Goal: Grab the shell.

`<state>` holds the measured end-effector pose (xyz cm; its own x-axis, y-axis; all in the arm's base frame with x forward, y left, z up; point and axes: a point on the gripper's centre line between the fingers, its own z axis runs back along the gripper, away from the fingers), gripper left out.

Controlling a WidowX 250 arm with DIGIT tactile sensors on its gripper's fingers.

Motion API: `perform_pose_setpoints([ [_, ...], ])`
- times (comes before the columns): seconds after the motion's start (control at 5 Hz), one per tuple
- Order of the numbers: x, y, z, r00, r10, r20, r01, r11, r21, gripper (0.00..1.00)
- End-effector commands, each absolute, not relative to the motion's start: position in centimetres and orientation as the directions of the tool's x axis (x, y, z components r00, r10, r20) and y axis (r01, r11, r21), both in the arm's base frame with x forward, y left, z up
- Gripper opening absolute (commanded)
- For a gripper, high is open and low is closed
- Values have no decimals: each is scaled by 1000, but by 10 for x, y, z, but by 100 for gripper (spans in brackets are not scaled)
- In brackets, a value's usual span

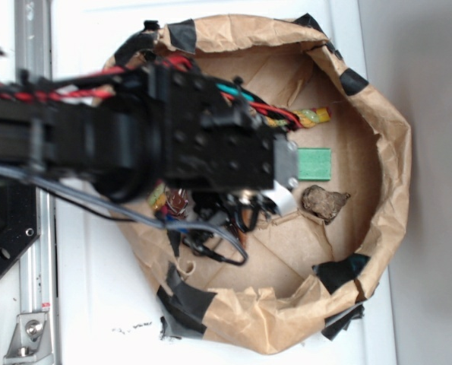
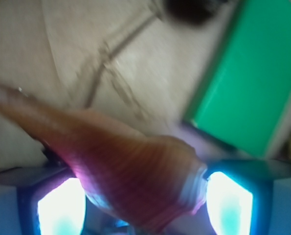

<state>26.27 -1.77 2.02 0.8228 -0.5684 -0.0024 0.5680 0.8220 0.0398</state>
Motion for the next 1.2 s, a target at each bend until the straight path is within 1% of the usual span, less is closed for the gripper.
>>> perform_pose_setpoints([
  [0.0, 265, -19, 30, 901, -434, -6, 432, 893, 128, 0],
  [0.2, 267, -12, 54, 970, -241, 19, 238, 965, 114, 0],
  [0.4, 270, -7, 104, 996, -63, 62, 56, 993, 101, 0],
  [0.6, 270, -4, 148, 994, 99, 55, -103, 991, 81, 0],
  [0.8, 266, -8, 165, 981, 187, 45, -190, 979, 75, 0],
  [1.0, 264, -14, 168, 982, 188, 16, -189, 979, 79, 0],
])
